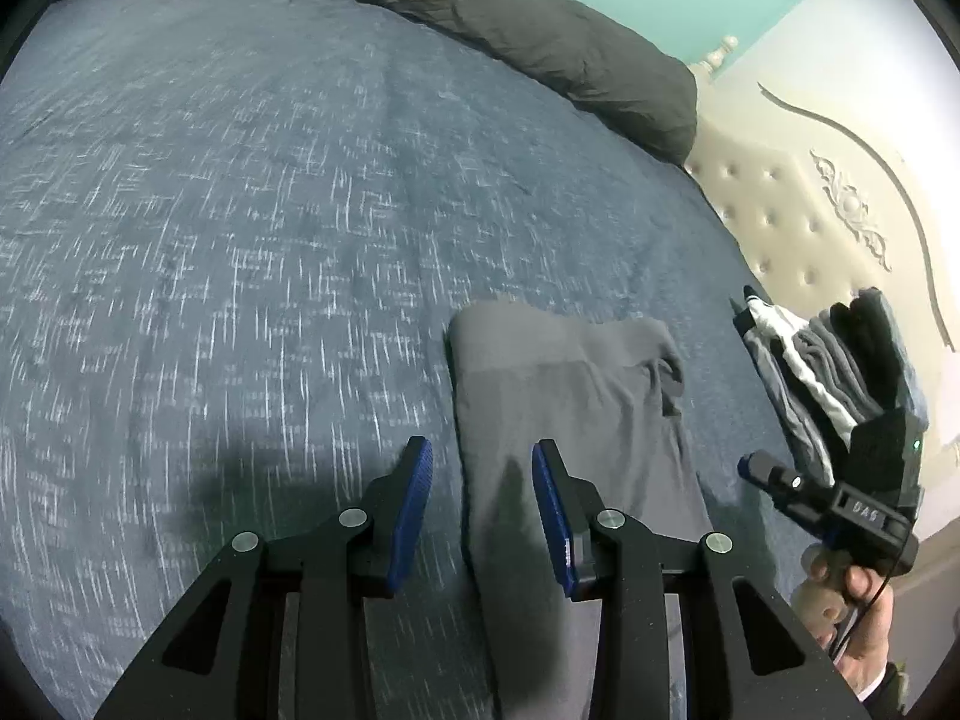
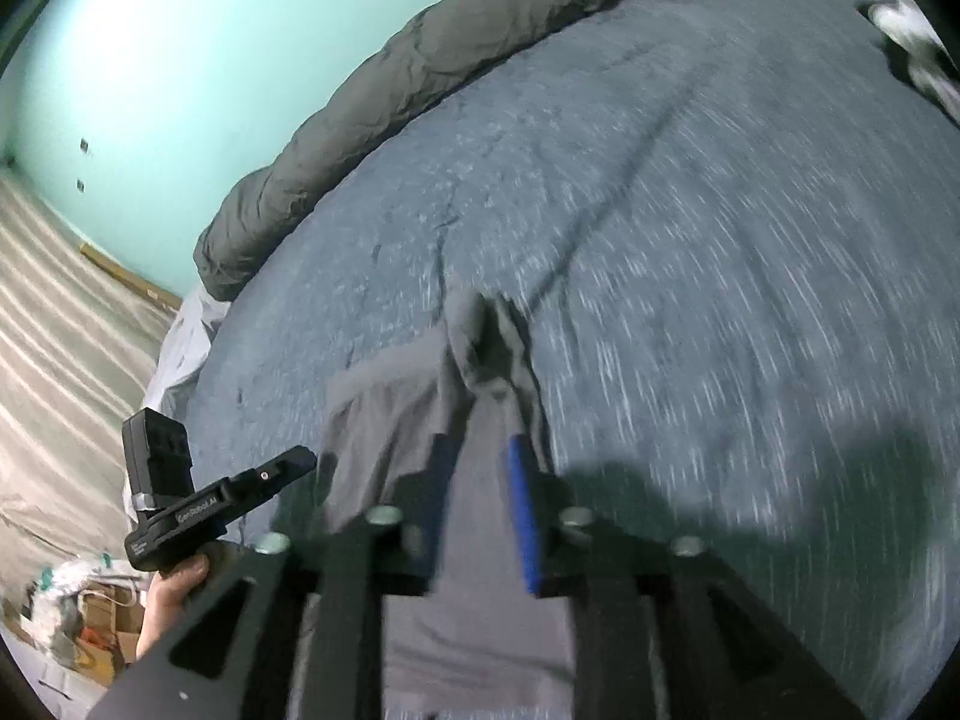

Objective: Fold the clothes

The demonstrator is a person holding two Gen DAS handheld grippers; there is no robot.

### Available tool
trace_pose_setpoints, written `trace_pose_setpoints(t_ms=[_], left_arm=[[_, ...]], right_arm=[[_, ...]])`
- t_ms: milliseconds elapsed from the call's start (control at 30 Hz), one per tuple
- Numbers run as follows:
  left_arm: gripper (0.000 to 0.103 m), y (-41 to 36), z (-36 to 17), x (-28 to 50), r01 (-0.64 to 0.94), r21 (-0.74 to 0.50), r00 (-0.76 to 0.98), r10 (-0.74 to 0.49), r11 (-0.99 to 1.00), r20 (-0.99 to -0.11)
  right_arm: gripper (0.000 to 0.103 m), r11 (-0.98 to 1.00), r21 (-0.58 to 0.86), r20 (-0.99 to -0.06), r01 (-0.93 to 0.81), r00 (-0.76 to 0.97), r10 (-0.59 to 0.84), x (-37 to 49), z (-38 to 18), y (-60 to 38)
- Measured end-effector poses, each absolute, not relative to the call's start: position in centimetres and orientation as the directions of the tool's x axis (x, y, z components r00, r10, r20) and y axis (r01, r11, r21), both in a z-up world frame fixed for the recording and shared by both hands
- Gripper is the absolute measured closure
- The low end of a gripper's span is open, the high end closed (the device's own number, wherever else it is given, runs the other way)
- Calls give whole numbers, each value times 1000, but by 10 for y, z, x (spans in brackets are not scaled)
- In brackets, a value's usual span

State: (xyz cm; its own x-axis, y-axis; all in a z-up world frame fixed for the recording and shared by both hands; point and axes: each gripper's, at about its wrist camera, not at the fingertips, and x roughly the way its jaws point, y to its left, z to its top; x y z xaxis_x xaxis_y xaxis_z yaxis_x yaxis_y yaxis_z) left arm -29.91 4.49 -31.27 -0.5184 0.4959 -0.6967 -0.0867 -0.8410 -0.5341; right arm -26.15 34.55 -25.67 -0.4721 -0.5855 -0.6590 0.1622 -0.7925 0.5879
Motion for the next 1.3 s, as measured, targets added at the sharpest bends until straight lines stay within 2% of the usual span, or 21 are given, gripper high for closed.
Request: trace_pose_setpoints(t_ms=[400, 433, 533, 633, 867, 967, 1067, 1200, 1233, 1300], left_arm=[[66, 38, -324, -310, -62, -589, -522, 529, -806, -669], [66, 37, -324, -310, -61, -590, -522, 530, -805, -669], [66, 36, -323, -308, -61, -589, -524, 528, -805, -668], [66, 35, -322, -306, -61, -586, -525, 525, -808, -669], [66, 35, -321, -305, -60, -584, -528, 523, -809, -669], [66, 35, -321, -306, -60, -583, -528, 521, -810, -670], [66, 35, -321, -306, -57, -585, -530, 521, -809, -669], [66, 33, -321, -309, -48, -591, -535, 520, -806, -666], [66, 32, -320, -309, -47, -590, -535, 519, -806, -666], [66, 32, -320, -311, -47, -592, -536, 521, -804, -664]], right_arm=[[77, -843, 490, -741, 221, -404, -536, -324, -259, 316], [78, -845, 483, -746, 229, -398, -534, -327, -260, 313], [93, -865, 431, -773, 257, -388, -501, -337, -265, 303], [101, -879, 393, -787, 271, -396, -474, -343, -266, 302], [102, -894, 330, -798, 303, -417, -436, -351, -264, 303], [102, -890, 323, -819, 321, -376, -433, -358, -271, 300], [101, -884, 344, -833, 317, -331, -443, -362, -277, 301], [99, -861, 445, -797, 247, -330, -507, -369, -275, 317], [94, -858, 460, -789, 230, -337, -514, -371, -273, 320], [76, -846, 486, -774, 219, -342, -533, -376, -270, 323]])
